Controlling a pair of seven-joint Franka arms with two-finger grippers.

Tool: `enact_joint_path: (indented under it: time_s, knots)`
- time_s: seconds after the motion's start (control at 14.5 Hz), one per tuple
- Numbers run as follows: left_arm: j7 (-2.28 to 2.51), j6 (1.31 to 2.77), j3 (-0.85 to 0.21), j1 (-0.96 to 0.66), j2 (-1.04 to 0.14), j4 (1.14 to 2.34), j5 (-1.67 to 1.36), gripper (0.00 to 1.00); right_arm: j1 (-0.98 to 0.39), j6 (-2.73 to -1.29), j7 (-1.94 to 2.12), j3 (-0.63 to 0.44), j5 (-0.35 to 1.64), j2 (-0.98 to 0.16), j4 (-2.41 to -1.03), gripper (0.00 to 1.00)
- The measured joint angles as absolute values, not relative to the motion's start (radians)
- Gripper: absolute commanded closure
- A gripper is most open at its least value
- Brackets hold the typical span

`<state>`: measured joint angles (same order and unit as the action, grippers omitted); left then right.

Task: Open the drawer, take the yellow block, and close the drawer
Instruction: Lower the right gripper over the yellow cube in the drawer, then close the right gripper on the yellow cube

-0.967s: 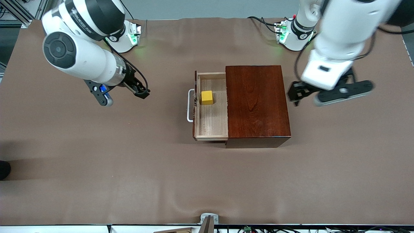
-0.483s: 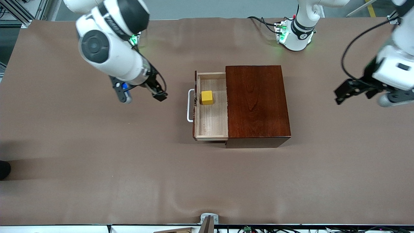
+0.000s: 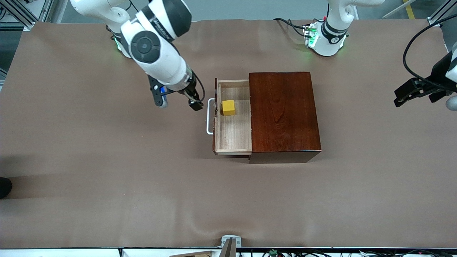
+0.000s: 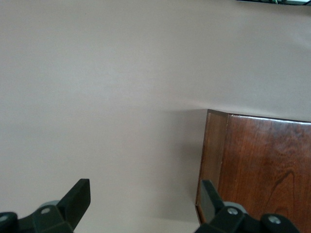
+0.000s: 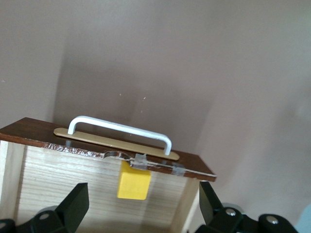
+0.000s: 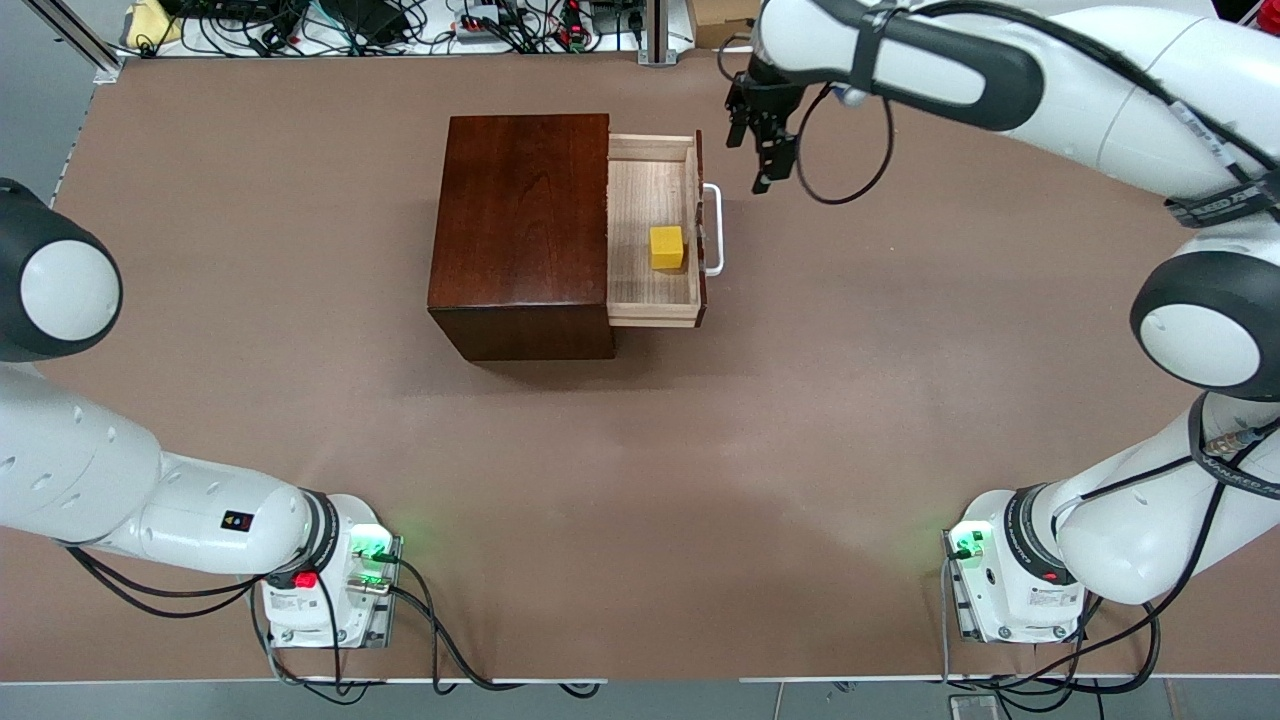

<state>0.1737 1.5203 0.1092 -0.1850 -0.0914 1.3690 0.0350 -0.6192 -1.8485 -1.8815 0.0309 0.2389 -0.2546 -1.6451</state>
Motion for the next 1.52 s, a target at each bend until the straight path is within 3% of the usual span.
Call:
enact_joint_path:
  time_s: [0.41,1.04,1.52]
  knots:
    - [0.157,1.517,0.104,-0.173,-0.057,1.429,0.035,0.0,-0.681,-1.924,-2.03,0.031,0.2,-0.309,-1.645,0.0]
    - [0.139,1.567,-0.096,0.03,-0.004,1.524,0.035,0.0,-0.775,-2.075,-2.191,0.031,0.193,-0.414,-1.645,0.0]
    - [0.139,1.568,-0.098,0.038,-0.003,1.529,0.035,0.0,-0.811,-2.132,-2.274,0.03,0.097,-0.473,-1.645,0.0]
